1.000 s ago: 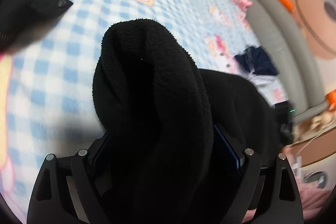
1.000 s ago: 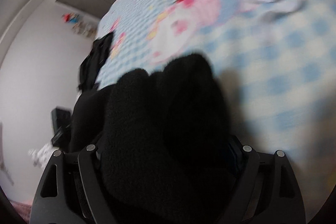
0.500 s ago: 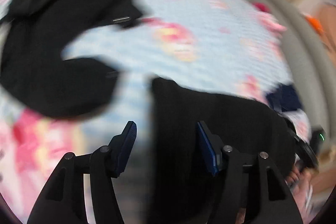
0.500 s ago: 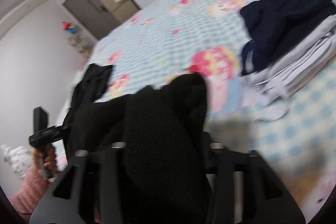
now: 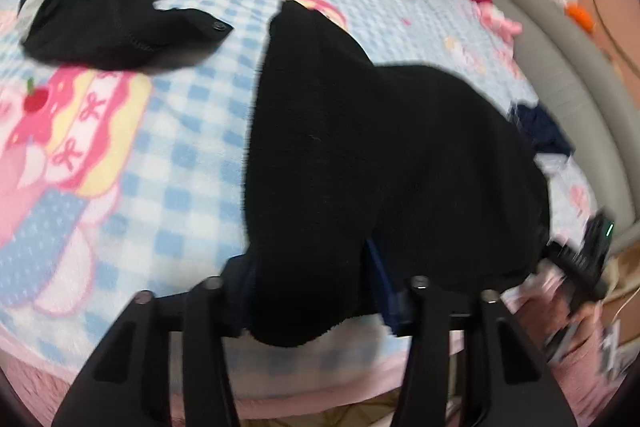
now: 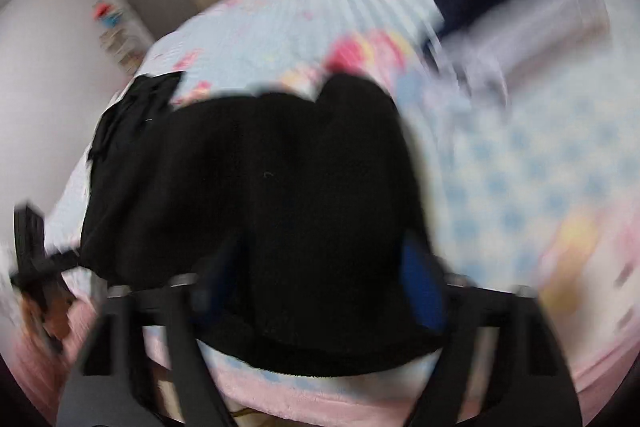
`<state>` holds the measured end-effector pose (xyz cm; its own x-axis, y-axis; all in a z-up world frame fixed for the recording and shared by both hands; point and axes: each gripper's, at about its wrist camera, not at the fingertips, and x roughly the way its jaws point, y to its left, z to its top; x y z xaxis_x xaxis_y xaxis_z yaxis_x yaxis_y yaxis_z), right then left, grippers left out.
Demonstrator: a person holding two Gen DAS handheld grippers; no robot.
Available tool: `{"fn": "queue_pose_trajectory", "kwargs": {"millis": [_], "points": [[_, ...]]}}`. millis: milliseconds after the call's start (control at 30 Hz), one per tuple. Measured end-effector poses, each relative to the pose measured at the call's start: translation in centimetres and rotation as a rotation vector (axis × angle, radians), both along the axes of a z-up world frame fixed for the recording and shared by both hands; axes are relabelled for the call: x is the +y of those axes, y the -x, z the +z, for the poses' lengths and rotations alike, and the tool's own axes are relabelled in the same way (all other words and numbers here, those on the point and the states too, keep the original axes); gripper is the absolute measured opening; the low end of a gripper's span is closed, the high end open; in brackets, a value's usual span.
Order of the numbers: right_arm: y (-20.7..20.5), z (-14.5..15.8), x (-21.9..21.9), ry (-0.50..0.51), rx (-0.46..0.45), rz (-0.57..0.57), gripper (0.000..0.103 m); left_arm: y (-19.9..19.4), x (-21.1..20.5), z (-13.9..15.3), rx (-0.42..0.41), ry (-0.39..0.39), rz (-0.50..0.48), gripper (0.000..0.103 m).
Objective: Fold clothes
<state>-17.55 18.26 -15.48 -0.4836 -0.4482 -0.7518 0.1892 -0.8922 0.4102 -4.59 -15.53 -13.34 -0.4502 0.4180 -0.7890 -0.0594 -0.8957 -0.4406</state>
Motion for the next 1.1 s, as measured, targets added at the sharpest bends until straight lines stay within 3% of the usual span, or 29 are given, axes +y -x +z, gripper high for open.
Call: {"fn": "queue_pose_trajectory", "kwargs": {"millis": [33, 67, 133, 233, 267, 333, 400, 433, 467, 533, 600, 667, 733, 800, 867, 1000, 1100], "points": [[-0.3, -0.4, 0.6, 0.022, -0.01, -0.016, 0.039, -0.2, -0.4, 0.7, 0.015, -0.009, 0.006, 0.034], [-0.9, 0.4, 0.9, -0.009, 0.013, -0.01, 0.028, -0.6, -0.9, 1.7, 0.046, -0.009, 0.015, 0.022], [-1.9, 2.1, 1.0, -0.068, 0.057, 0.015, 0.016, -1.2, -1.9, 3.4, 0.088, 0.009, 0.025, 0.019], [-3.2, 3.9, 0.1, -0.17, 0.106, 0.072, 0.014, -1.1, -2.4, 3.3, 0.069, 0.032, 0.042, 0.017], [-3.3, 3.2, -0.2, -0.226, 0.101, 0.08, 0.015, -1.1, -2.5, 2.8, 0.051, 0.05, 0.05, 0.018], [-3.4, 1.5, -0.9, -0.342, 0.085, 0.092, 0.019, -0.8, -2.4, 1.2, 0.005, 0.069, 0.054, 0.026], [-3.4, 0.2, -0.6, -0.342, 0.042, 0.081, 0.024, -1.2, -2.8, 0.5, -0.022, 0.092, 0.086, 0.051], [-3.6, 0.4, 0.1, -0.316, 0.04, 0.068, 0.029, -1.5, -3.2, 0.4, -0.027, 0.105, 0.11, 0.071], [-3.8, 0.8, 0.8, -0.291, 0.039, 0.054, 0.037, -1.9, -3.5, 0.3, -0.032, 0.119, 0.134, 0.077], [-4.2, 1.4, 2.1, -0.241, 0.038, 0.027, 0.048, -2.9, -5.2, -0.2, -0.059, -0.037, 0.157, 0.076], [-4.8, 1.8, 4.4, -0.146, 0.015, -0.042, 0.053, -4.2, -6.8, -1.5, -0.094, -0.27, 0.203, 0.076], [-5.6, 1.8, 6.1, -0.017, -0.021, -0.094, 0.054, -5.8, -6.1, -2.4, -0.096, -0.363, 0.229, 0.074], [-6.9, 2.0, 5.9, 0.072, -0.025, -0.043, 0.055, -7.3, -4.2, -2.1, -0.05, -0.347, 0.191, 0.072], [-8.6, 2.1, 3.3, 0.05, -0.046, 0.075, 0.055, -8.7, -1.4, -1.8, -0.004, -0.329, 0.14, 0.063], [-9.7, 1.2, -0.2, -0.043, -0.083, 0.191, 0.055, -9.0, 2.1, -1.5, 0.046, -0.205, 0.084, 0.045], [-9.5, -1.0, -5.7, -0.178, -0.076, 0.301, 0.055, -7.6, 7.7, -2.1, 0.056, -0.02, -0.044, 0.043], [-7.8, -2.0, -7.4, -0.229, -0.069, 0.271, 0.055, -5.5, 10.3, -2.6, 0.064, 0.077, -0.089, 0.042]]}}
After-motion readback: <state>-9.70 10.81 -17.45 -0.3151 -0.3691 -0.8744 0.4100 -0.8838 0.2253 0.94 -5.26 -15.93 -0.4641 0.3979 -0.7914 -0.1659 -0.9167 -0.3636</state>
